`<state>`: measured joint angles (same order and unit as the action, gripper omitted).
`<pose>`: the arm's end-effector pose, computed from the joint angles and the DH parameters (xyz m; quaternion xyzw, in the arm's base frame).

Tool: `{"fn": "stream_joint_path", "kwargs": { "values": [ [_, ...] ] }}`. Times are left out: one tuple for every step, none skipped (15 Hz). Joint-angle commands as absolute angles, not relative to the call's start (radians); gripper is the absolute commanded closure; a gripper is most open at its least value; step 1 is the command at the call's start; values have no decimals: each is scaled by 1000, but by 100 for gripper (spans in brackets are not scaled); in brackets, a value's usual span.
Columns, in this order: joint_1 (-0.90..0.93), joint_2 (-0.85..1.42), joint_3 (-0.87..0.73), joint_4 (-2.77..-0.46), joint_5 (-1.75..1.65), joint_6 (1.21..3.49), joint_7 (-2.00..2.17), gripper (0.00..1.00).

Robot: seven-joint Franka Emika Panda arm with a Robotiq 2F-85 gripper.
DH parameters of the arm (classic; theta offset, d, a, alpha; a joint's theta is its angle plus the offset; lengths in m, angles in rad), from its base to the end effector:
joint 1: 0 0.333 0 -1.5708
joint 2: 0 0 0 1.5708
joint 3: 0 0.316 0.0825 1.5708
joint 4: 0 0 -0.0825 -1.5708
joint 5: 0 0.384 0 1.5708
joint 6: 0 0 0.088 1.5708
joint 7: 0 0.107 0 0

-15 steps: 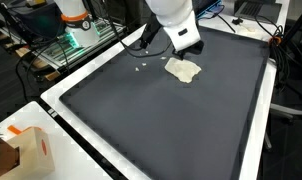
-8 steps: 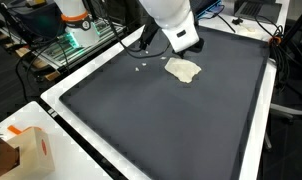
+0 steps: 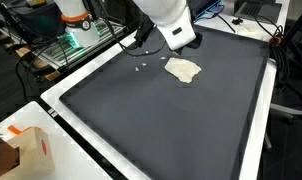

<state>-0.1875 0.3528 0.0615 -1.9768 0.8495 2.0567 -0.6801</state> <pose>0.5908 -0.0355 0.2843 -0.9302 -0.0145 -0.0197 0.3663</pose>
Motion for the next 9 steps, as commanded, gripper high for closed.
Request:
{"fn": "stream_joint_path", "kwargs": {
  "values": [
    [-178,282,34,-2023,871,2019,-667,81],
    [-175,263,29,-2033,871,2017,-658,81],
    [-172,246,26,-2043,871,2018,-652,81],
    [-169,228,23,-2053,870,2019,-645,81],
    [-165,207,20,-2066,869,2022,-637,81],
    [-162,189,17,-2076,867,2022,-627,81],
    [-158,165,15,-2090,866,2025,-613,81],
    [-153,145,12,-2102,863,2026,-599,81],
    [-148,124,8,-2114,860,2029,-581,81]
  ]
}}
